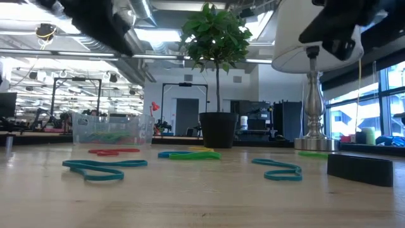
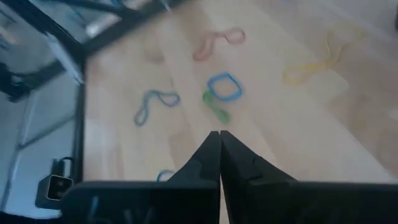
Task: Pick and place rubber bands into bin
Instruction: Put the black rubber band into the transparent bin
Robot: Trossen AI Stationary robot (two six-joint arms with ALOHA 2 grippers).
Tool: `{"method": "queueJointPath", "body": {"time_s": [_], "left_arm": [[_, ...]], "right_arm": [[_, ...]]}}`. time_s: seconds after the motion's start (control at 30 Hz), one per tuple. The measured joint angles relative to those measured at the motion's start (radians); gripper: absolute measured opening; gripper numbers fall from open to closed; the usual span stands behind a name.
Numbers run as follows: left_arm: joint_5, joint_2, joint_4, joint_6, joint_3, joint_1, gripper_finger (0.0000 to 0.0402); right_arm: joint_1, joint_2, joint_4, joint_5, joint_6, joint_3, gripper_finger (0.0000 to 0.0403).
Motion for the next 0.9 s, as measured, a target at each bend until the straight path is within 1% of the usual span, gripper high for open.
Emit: {"method": "queueJointPath", "body": {"time_s": [0.07,0.13,0.23,0.3,0.4,0.5,0.57,0.7,0.8,0.9], "left_arm": [[0.031,-0.062,0.061,0.0,-0.086,0.012,0.0001],[0.055,-0.129,0.113,-0.002,-0.163,0.02,0.0001],[0.058,-0.242,0.163,0.003,-0.259,0.023,0.0002],[0.061,-0.317,0.189,0.035,-0.308,0.023,0.0001],[0.061,-0.436,0.193,0.107,-0.365,0.026,0.0002],[0.067,-0.551,0.192,0.165,-0.414,0.048,0.0001],[0.091,-0.613,0.209,0.204,-0.441,0.077,0.0001],[0.191,-0.725,0.22,0.26,-0.484,0.159,0.0001],[0.259,-0.787,0.216,0.269,-0.51,0.224,0.0001],[0.331,-0.818,0.212,0.261,-0.515,0.271,0.0002]], "right_arm": [[0.009,0.091,-0.098,0.001,0.084,0.094,0.0002],[0.015,0.179,-0.215,-0.007,0.205,0.188,0.0002],[0.015,0.311,-0.374,-0.08,0.382,0.323,0.0001],[0.015,0.393,-0.473,-0.134,0.477,0.396,0.0003],[0.015,0.499,-0.539,-0.196,0.613,0.48,0.0017],[0.015,0.592,-0.539,-0.238,0.68,0.526,0.0037],[0.015,0.646,-0.542,-0.292,0.733,0.536,0.0051],[0.02,0.748,-0.533,-0.414,0.828,0.54,0.008],[0.029,0.814,-0.491,-0.464,0.845,0.54,0.0095],[0.036,0.868,-0.459,-0.493,0.847,0.54,0.0103]]}}
